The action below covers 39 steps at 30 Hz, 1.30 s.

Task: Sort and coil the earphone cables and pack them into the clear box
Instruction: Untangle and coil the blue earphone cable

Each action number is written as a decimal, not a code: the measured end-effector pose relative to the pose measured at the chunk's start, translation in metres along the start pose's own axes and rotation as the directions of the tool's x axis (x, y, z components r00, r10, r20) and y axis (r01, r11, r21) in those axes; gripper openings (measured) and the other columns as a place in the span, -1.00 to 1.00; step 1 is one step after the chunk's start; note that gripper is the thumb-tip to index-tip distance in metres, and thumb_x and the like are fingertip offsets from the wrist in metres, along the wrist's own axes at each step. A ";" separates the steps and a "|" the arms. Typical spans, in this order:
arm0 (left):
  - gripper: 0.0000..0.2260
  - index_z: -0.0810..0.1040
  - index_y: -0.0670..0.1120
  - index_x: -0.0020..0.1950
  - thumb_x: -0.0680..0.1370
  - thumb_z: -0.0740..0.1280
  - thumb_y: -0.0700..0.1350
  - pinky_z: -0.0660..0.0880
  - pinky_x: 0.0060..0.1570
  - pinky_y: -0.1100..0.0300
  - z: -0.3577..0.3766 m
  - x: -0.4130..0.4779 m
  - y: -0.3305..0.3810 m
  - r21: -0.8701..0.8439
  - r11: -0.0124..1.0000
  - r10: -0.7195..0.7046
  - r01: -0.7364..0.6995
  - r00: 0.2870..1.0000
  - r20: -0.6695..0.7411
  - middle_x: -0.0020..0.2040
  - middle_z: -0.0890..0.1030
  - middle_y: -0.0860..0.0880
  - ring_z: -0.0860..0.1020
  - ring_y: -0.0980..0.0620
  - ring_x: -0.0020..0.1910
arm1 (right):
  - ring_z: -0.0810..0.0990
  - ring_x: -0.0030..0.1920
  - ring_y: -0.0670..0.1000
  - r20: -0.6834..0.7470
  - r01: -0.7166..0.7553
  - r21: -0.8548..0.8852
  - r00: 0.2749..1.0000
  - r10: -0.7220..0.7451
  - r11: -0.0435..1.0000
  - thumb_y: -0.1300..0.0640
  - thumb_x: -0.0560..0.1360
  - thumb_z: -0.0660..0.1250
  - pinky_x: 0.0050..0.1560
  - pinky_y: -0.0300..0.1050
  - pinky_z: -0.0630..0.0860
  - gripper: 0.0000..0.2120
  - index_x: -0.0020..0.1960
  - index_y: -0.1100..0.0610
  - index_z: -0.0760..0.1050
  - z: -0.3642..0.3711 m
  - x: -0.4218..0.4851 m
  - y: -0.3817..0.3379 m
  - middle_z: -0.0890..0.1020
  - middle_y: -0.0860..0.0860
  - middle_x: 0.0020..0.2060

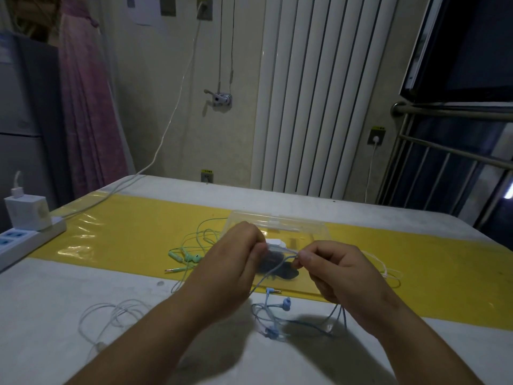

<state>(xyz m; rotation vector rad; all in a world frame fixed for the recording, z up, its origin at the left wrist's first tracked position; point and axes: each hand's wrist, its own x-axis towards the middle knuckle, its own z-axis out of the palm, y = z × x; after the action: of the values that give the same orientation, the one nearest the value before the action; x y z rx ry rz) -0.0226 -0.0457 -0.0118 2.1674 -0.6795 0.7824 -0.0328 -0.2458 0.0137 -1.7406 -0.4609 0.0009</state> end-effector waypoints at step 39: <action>-0.76 0.43 -0.06 -0.21 0.65 0.15 -0.10 0.46 -0.34 0.12 -0.005 0.006 0.013 -0.528 0.767 -0.356 0.365 0.926 0.124 -0.45 0.52 -0.03 0.52 -0.04 -0.44 | 0.35 -0.55 -0.18 -0.098 0.035 -0.051 0.994 -0.039 0.998 0.33 0.46 0.39 -0.48 -0.35 0.29 -0.95 -0.15 0.24 0.62 0.000 -0.002 -0.008 0.48 -0.09 -0.52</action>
<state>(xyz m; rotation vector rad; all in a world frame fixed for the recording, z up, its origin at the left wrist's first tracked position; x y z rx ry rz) -0.0286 -0.0505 0.0010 1.6964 -0.4012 0.3077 -0.0368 -0.2453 0.0207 -1.7714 -0.4237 -0.1233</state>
